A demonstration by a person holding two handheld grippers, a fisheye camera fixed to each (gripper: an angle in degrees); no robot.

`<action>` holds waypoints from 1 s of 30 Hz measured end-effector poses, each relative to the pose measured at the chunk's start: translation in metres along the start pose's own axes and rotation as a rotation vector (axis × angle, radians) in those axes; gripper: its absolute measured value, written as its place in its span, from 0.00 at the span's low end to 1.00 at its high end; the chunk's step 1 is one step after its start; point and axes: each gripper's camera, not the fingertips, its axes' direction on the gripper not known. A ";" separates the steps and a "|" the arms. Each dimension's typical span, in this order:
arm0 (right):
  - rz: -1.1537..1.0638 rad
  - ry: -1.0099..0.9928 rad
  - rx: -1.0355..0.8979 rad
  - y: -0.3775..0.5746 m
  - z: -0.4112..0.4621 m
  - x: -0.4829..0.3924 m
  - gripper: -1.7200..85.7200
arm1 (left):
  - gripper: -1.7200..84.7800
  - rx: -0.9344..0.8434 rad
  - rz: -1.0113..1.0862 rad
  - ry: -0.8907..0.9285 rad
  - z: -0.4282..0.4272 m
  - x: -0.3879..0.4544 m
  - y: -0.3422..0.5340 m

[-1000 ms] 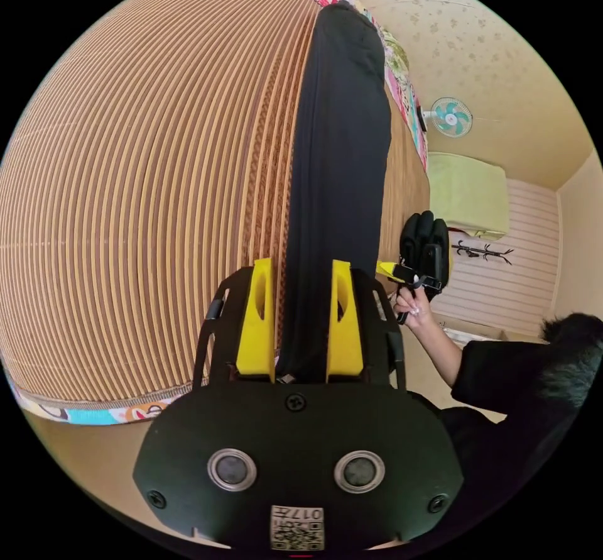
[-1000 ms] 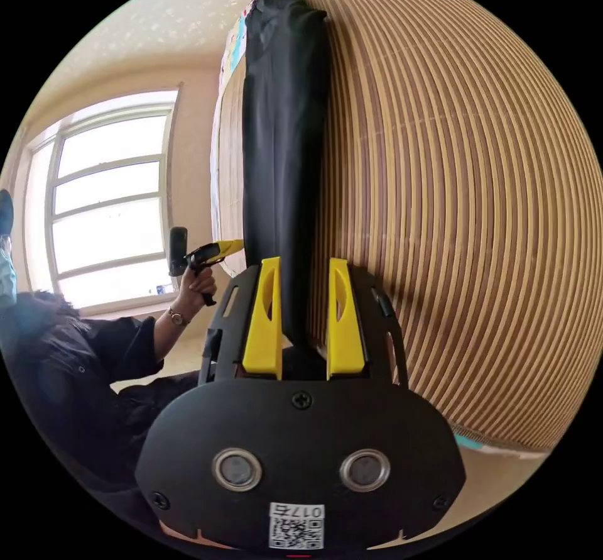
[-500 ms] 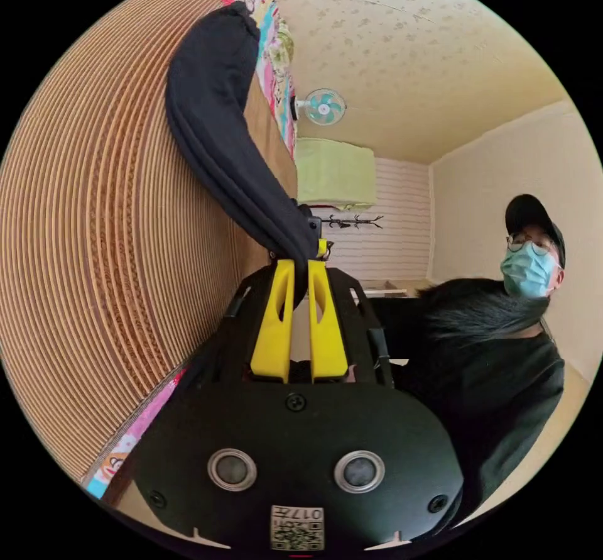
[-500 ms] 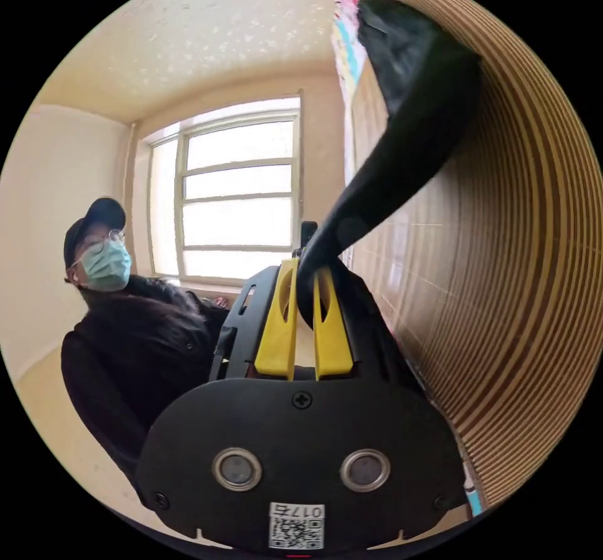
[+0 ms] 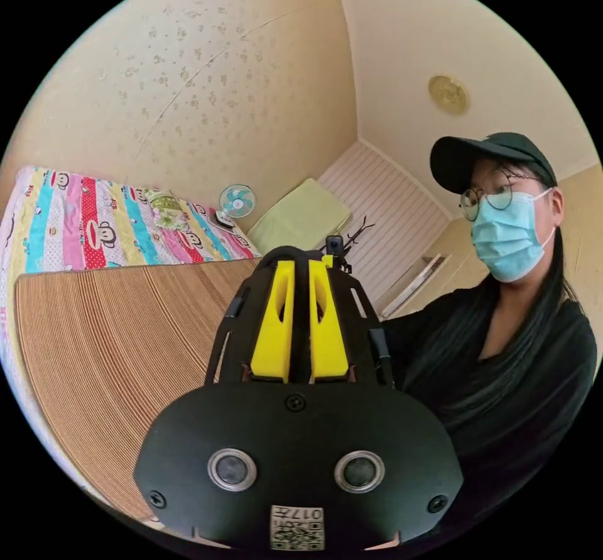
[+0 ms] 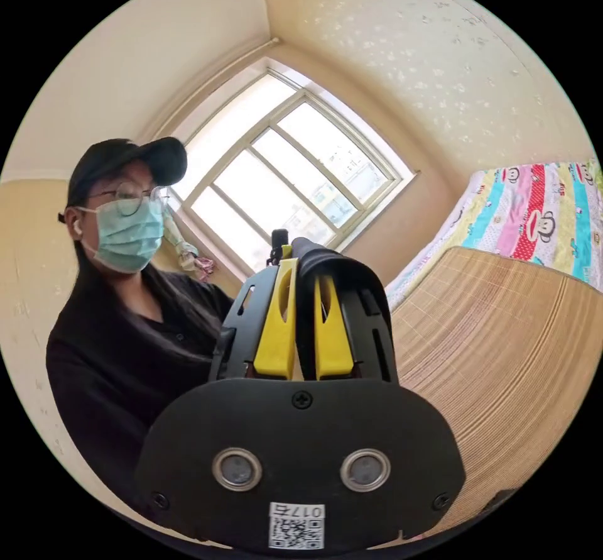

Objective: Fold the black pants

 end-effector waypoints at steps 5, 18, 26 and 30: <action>0.156 0.037 -0.005 -0.001 0.030 0.084 0.02 | 0.07 -0.035 -0.121 -0.054 0.033 -0.057 0.008; 0.853 0.408 -0.554 0.320 0.161 0.211 0.13 | 0.13 -0.796 -0.636 -0.295 0.186 -0.144 0.311; 0.937 0.403 -0.253 0.283 0.139 0.285 0.18 | 0.20 -0.517 -0.739 -0.285 0.185 -0.215 0.280; 0.961 0.287 -0.263 0.268 0.173 0.341 0.20 | 0.21 -0.579 -0.837 -0.185 0.235 -0.263 0.283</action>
